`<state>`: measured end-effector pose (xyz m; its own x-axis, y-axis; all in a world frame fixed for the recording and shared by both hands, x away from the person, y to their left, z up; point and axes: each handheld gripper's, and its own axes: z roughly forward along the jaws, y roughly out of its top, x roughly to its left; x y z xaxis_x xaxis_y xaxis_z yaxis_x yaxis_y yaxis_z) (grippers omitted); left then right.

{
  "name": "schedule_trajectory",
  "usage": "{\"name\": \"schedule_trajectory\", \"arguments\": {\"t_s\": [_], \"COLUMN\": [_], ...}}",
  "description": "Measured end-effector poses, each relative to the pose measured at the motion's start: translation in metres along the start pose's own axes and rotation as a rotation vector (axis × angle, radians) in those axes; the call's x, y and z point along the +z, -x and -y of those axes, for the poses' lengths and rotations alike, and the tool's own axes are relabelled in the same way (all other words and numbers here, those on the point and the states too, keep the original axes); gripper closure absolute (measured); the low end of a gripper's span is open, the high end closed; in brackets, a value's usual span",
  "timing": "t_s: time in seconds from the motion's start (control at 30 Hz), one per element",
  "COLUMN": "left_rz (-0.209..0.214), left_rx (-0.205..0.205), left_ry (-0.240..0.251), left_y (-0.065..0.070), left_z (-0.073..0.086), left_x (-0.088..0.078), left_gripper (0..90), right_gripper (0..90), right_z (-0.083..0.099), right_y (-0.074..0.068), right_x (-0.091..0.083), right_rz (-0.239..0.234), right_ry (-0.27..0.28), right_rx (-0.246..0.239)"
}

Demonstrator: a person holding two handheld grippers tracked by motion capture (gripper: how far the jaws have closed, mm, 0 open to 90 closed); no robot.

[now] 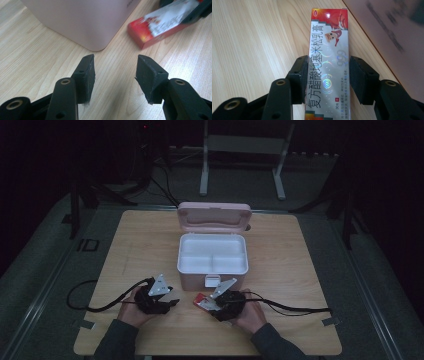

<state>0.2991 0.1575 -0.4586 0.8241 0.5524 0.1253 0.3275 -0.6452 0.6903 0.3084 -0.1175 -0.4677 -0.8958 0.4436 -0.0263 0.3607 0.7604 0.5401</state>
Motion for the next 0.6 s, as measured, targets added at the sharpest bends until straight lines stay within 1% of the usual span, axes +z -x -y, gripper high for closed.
{"name": "schedule_trajectory", "arguments": {"t_s": [0.07,0.17,0.23,0.3,0.33,0.37,0.4,0.47,0.5,0.53,0.57,0.6], "left_rz": [-0.002,-0.002,-0.004,-0.006,-0.006,-0.005,-0.006,-0.004,-0.004,-0.002,-0.001,-0.001], "left_rx": [0.000,0.003,0.004,0.006,0.006,0.005,0.005,0.006,0.006,0.007,0.005,0.005], "left_ry": [-0.001,-0.004,-0.007,-0.008,-0.008,-0.008,-0.009,-0.010,-0.010,-0.009,-0.009,-0.009], "left_y": [0.000,0.000,0.000,0.000,0.000,0.000,-0.001,-0.001,-0.001,-0.001,-0.001,-0.001], "left_z": [0.000,0.000,0.000,0.001,0.001,0.001,0.000,0.000,0.000,0.000,0.000,0.000], "left_x": [0.000,0.000,0.001,0.001,0.001,0.001,0.001,0.002,0.002,0.002,0.003,0.003], "left_gripper": [49.0,49.0,49.0,49.1,49.0,49.1,49.1,49.1,49.1,49.1,49.1,49.1], "right_gripper": [50.9,50.9,50.9,50.9,50.9,50.9,50.9,50.9,50.9,50.9,50.9,50.9], "right_z": [0.011,0.030,0.045,0.061,0.061,0.080,0.086,0.100,0.100,0.116,0.118,0.125], "right_y": [0.005,0.015,0.024,0.032,0.032,0.045,0.049,0.062,0.062,0.078,0.081,0.089], "right_x": [-0.007,-0.020,-0.030,-0.040,-0.040,-0.053,-0.057,-0.066,-0.066,-0.076,-0.077,-0.081], "right_rz": [0.014,0.037,0.045,0.068,0.068,0.100,0.101,0.140,0.140,0.182,0.188,0.190], "right_ry": [-0.004,-0.001,0.002,0.002,0.002,0.001,0.003,0.003,0.003,0.003,0.003,0.008], "right_rx": [0.001,0.016,0.037,0.052,0.052,0.079,0.088,0.121,0.121,0.152,0.153,0.170]}}
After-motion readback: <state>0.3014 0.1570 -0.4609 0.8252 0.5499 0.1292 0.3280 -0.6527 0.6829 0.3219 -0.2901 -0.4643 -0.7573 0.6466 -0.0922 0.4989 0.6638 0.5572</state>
